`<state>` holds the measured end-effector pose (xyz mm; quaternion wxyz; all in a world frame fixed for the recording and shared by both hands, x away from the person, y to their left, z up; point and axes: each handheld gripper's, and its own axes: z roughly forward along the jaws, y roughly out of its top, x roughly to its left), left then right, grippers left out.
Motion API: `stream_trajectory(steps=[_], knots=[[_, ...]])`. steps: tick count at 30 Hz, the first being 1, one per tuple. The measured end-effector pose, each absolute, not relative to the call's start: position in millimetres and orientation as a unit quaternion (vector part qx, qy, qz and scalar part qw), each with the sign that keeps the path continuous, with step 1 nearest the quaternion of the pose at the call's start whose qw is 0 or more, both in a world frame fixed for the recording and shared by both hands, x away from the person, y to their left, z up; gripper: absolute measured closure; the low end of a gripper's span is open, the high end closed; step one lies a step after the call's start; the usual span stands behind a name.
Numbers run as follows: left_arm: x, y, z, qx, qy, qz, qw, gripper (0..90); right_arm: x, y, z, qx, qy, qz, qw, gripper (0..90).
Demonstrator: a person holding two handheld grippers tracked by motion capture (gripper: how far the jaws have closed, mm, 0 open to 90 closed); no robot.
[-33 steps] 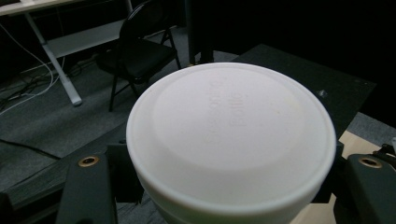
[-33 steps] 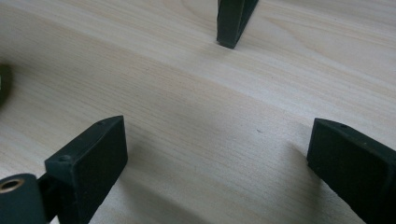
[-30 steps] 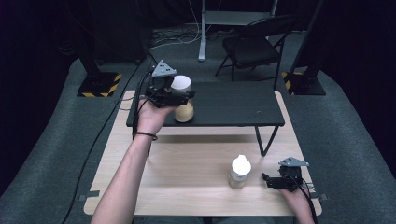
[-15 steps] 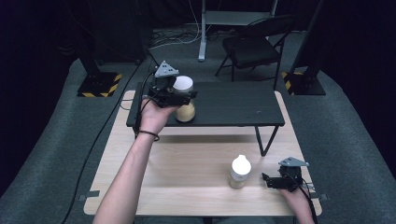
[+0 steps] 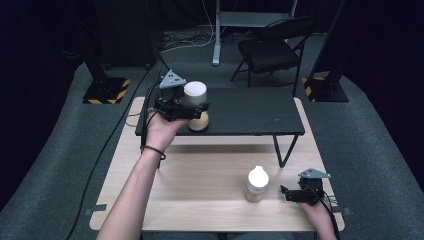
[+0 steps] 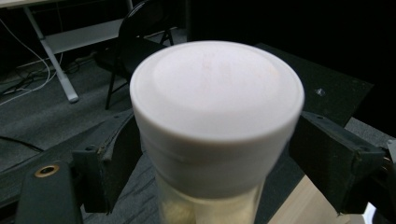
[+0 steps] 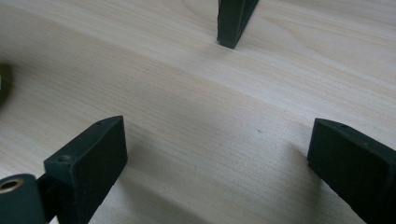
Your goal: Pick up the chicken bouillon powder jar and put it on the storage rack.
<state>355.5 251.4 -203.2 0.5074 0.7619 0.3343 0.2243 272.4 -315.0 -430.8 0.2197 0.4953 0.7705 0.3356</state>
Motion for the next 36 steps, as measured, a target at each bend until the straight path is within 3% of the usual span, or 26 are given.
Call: stream_trajectory(steps=[21,36], knots=[[321,270,-226,0.759,0.329,0.221,0.517,8.5,272,-315,-431,0.495,0.771,0.335,0.220,3.9],[301,280,-249,0.761,0.321,0.211,0.523,8.2,272,-315,-431,0.495,0.771,0.335,0.220,3.9]])
